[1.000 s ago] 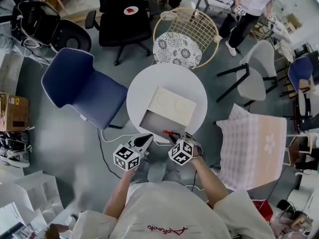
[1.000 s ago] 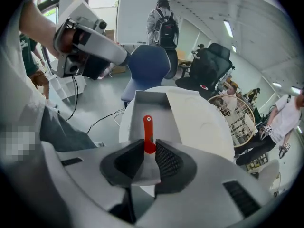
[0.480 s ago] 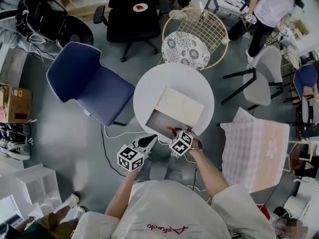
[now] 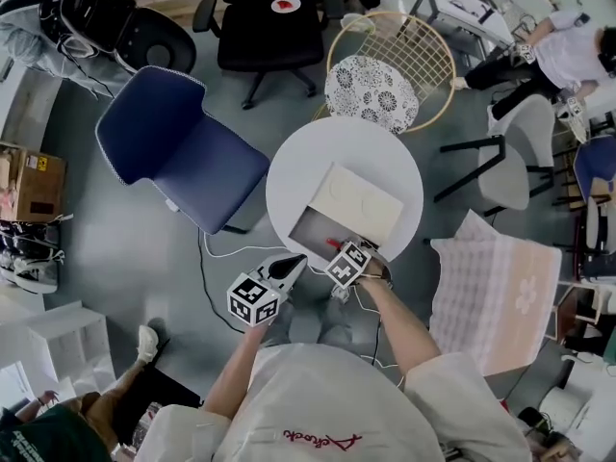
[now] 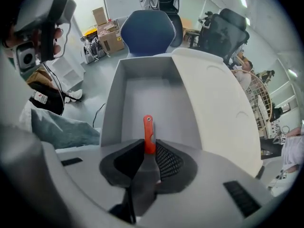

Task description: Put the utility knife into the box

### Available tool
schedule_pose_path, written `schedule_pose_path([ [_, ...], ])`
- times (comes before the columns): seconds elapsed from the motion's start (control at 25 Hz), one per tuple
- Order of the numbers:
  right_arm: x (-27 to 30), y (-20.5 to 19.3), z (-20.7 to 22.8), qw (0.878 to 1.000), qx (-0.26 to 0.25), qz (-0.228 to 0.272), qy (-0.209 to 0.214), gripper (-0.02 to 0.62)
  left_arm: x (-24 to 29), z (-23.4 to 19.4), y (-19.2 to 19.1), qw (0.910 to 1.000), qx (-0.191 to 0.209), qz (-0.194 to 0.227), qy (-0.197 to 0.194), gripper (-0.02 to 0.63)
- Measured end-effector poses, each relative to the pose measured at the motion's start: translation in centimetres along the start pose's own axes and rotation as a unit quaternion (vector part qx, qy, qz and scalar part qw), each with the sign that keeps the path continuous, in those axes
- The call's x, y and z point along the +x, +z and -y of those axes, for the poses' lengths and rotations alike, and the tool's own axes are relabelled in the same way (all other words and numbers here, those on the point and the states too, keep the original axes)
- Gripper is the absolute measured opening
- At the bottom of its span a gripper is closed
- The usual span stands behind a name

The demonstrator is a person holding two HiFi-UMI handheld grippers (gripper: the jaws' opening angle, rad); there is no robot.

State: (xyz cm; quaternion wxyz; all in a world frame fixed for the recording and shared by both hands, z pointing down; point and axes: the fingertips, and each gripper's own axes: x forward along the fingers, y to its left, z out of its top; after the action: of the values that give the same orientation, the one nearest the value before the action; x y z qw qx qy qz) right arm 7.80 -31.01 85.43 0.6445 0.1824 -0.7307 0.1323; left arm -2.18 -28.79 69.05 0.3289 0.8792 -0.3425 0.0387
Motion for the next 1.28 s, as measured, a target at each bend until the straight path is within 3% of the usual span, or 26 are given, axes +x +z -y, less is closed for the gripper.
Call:
schedule_pose_path([
  [0.24, 0.9, -0.1, 0.0, 1.000, 0.007, -0.029, 0.005, 0.083, -0.5, -0.7, -0.1, 1.0000, -0.004, 0.002, 0.008, 0.011],
  [0.6, 0.9, 0.1, -0.2, 1.000, 0.003, -0.027, 0.015, 0.087, -0.8, -1.0, -0.4, 1.0000, -0.006, 0.001, 0.007, 0.011],
  [0.76, 0.5, 0.2, -0.2, 1.000, 0.003, -0.024, 0.015, 0.127, -0.9, -0.7, -0.4, 1.0000, -0.005, 0.000, 0.005, 0.011],
  [1.28, -2.3, 0.5, 0.7, 0.999, 0.026, 0.021, -0.039, 0.115, -0.1, 0.7, 0.5, 0.9995, 0.015, -0.003, -0.027, 0.011],
])
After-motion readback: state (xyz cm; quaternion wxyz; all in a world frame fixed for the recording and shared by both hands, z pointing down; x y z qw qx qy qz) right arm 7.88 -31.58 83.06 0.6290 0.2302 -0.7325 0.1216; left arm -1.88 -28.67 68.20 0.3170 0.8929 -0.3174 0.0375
